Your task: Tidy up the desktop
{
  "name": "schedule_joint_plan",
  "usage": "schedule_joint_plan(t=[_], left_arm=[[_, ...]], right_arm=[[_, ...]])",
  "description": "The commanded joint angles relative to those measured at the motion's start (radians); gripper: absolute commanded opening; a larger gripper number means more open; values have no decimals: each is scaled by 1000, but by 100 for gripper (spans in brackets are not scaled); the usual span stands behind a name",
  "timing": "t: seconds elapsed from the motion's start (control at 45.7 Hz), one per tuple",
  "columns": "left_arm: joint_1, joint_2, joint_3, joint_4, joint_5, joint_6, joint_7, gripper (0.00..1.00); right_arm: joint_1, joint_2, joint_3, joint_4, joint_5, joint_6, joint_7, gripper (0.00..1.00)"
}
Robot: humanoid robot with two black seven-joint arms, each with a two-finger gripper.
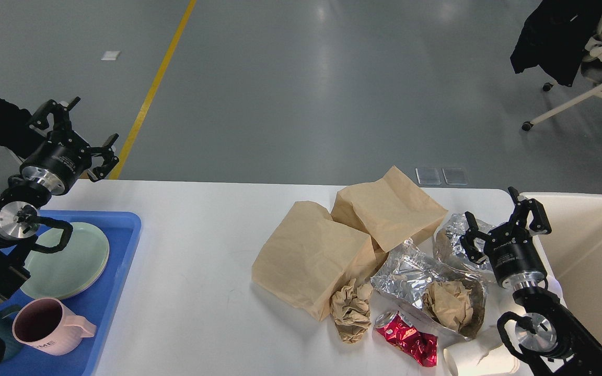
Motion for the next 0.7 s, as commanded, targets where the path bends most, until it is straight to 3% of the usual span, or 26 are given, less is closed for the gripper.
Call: schedule_joint_plan(t=[0.0,0.328,0.525,0.678], left_arm=[[2,1,-97,1,0,0,-1,96],[49,-25,-117,3,2,0,-6,96],[52,-91,-126,4,-2,0,-95,96],[64,-128,-144,3,-77,0,-107,96]], right_arm=[[0,0,0,0,0,0,0,100],[0,0,0,0,0,0,0,100],[0,0,0,0,0,0,0,100],[0,0,0,0,0,0,0,100]])
